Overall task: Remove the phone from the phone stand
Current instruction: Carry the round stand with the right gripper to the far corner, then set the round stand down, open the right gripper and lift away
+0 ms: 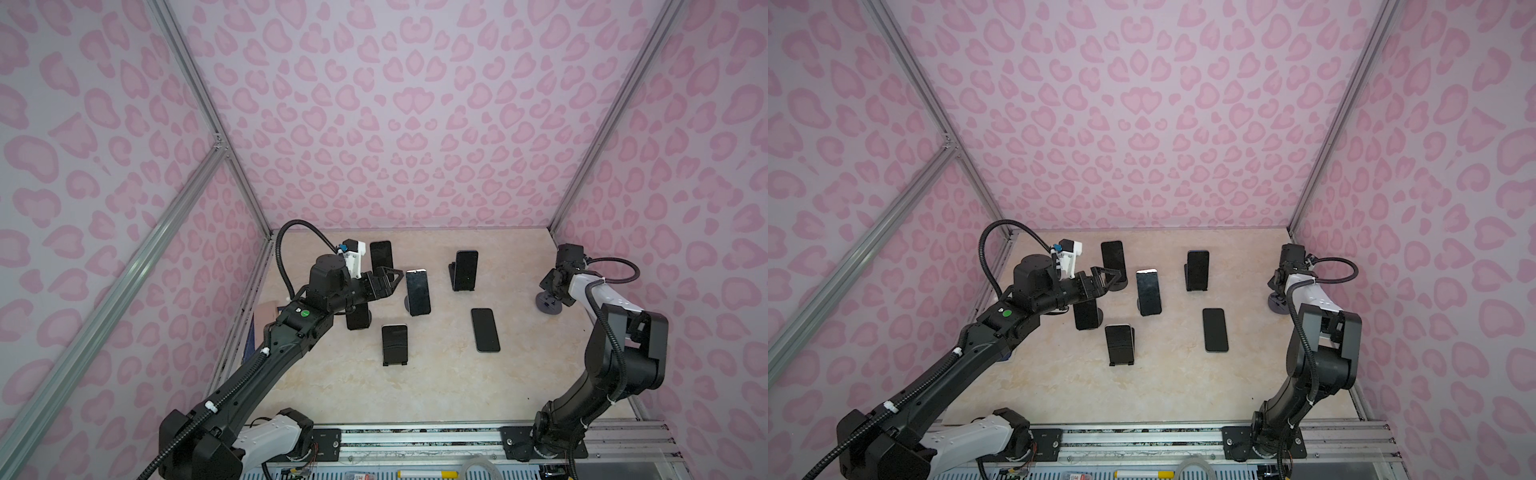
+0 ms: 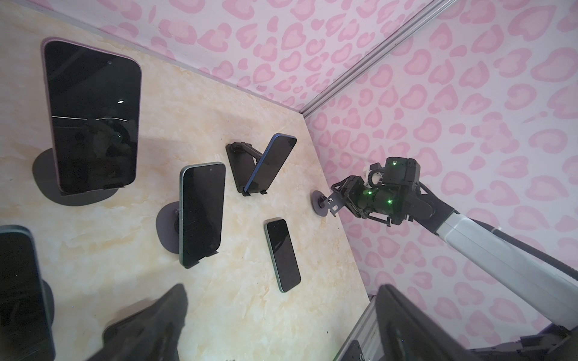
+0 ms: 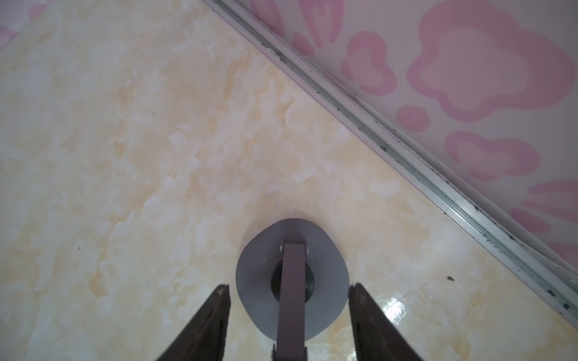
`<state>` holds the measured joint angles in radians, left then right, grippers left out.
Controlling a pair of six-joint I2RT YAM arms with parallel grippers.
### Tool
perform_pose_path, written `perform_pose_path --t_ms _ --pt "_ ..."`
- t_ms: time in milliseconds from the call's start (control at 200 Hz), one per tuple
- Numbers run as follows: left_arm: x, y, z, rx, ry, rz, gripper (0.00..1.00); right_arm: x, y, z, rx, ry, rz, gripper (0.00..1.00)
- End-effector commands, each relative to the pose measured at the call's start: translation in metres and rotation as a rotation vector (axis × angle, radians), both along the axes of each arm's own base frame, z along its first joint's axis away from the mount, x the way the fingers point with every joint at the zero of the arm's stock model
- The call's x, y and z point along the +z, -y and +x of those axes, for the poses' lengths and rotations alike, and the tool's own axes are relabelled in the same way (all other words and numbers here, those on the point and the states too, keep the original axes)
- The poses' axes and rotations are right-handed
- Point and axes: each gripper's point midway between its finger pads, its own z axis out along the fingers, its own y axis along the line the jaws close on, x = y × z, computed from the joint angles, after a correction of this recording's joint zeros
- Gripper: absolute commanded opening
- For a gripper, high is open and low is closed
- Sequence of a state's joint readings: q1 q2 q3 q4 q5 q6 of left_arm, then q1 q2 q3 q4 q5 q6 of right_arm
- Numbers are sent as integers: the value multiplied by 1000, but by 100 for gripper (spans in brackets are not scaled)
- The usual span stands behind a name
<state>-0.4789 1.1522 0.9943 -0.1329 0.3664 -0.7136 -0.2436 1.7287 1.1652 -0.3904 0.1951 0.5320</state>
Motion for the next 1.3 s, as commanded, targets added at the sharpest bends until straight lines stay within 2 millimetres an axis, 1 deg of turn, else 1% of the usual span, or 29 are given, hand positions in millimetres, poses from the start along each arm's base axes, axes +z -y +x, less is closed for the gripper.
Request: perform_pose_path --t_ms 0,60,155,205,280,350,375,440,450,530,620,655,700,745,800,870,975,1040,1055,1070,1135,1155,1165,1185,1220,1295 --pt "7 1 3 -1 31 -9 97 -9 2 -5 -9 -47 -7 65" --pt "6 1 3 -1 29 -7 97 -12 1 -4 -3 -57 5 69" --pt "7 1 2 -4 29 -8 97 -16 -2 -5 -2 -65 33 73" --pt "8 1 2 -3 34 -9 97 -13 -3 -5 1 -61 37 76" --pt "8 0 2 -1 35 -7 97 -4 -3 -5 2 -37 32 82" --pt "8 0 2 -1 36 -6 97 8 -3 -5 3 -12 26 84" --pt "9 0 2 -1 38 -7 97 17 -3 -4 4 5 21 86" --pt "10 0 1 -3 38 -8 97 30 -3 -5 5 28 17 87" --pt "9 0 2 -1 38 -7 97 35 -4 -4 7 37 13 87" --pt "10 -2 2 8 43 -3 97 55 -6 -7 16 58 -16 89" --pt "10 -6 4 29 52 10 97 78 -16 -11 39 95 -29 89" --pt "10 -8 5 38 54 13 97 84 -20 -12 54 108 -35 89" --pt "10 -10 5 45 54 15 98 95 -30 -13 87 136 -37 89" --pt "11 -12 6 55 52 16 98 99 -40 -16 112 152 -31 89" --pt "11 -16 7 76 55 21 98 108 -59 -19 162 175 -41 89" --pt "12 -24 9 115 64 32 99 114 -82 -26 226 181 -66 88" --pt "12 -41 13 202 72 58 99 129 -110 -39 295 207 -124 86" --pt "7 -54 16 272 65 87 99 143 -128 -47 336 249 -147 85" --pt "6 -58 17 291 60 97 99 145 -130 -47 344 256 -152 85" --pt "5 -61 18 308 57 104 99 150 -138 -49 370 268 -160 85" --pt "-1 -75 22 375 32 137 99 163 -155 -54 408 301 -180 85" --pt "-2 -78 22 389 27 139 99 167 -163 -56 428 314 -181 85" --pt "-2 -79 23 395 23 141 99 168 -163 -56 430 316 -182 85" --pt "-3 -82 23 403 15 141 99 171 -172 -58 452 330 -180 85" --pt "-2 -85 24 414 10 135 99 174 -182 -61 476 341 -179 85" --pt "-1 -90 25 429 8 127 99 170 -200 -69 514 338 -172 85"
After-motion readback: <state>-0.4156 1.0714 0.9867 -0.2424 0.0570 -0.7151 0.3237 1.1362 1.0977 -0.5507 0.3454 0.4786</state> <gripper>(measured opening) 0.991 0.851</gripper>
